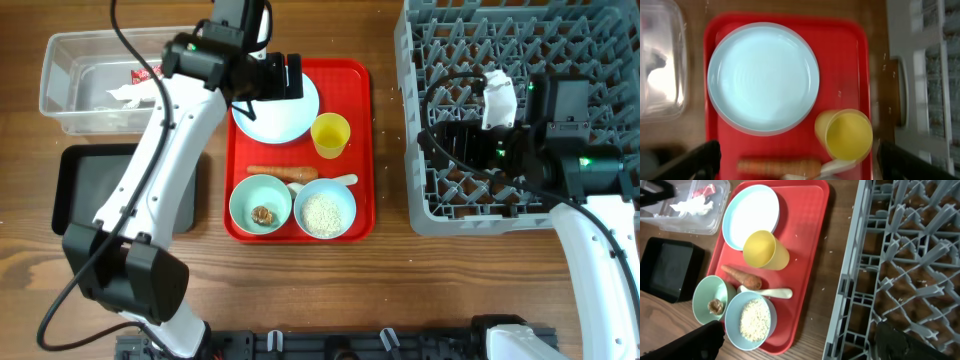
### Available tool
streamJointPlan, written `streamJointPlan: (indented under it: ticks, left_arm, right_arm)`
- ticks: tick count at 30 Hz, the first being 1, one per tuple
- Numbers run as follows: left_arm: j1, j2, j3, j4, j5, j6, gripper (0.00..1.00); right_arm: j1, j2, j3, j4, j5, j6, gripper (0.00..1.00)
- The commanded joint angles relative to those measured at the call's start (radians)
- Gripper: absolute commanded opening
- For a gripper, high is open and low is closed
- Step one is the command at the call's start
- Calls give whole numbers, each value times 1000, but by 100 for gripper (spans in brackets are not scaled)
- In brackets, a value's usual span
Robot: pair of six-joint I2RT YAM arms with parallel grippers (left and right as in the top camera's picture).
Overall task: Sort waste into correct bins and load items into the dishwasher rack
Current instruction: 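Move left gripper to the green bowl and grasp its rim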
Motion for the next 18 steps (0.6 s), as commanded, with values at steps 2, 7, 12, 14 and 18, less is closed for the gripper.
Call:
streamJointPlan:
  ticks: [2,7,12,14,18]
  left_arm:
    - [2,37,-124,239,-25,18,100]
    - [2,109,-129,332,-26,45,99]
    - [2,153,-129,283,-30,72,97]
    - [2,158,-129,267,-32,74,96]
    - [2,131,-129,166,16,60,96]
  right_arm:
    - [-5,7,19,16,8,7,100]
    - [-5,7,19,-12,8,39,100]
    - [-4,7,19,-39,8,53,100]
    - [-4,7,17,-42,9,52,100]
    - [-4,7,17,-24,9,29,100]
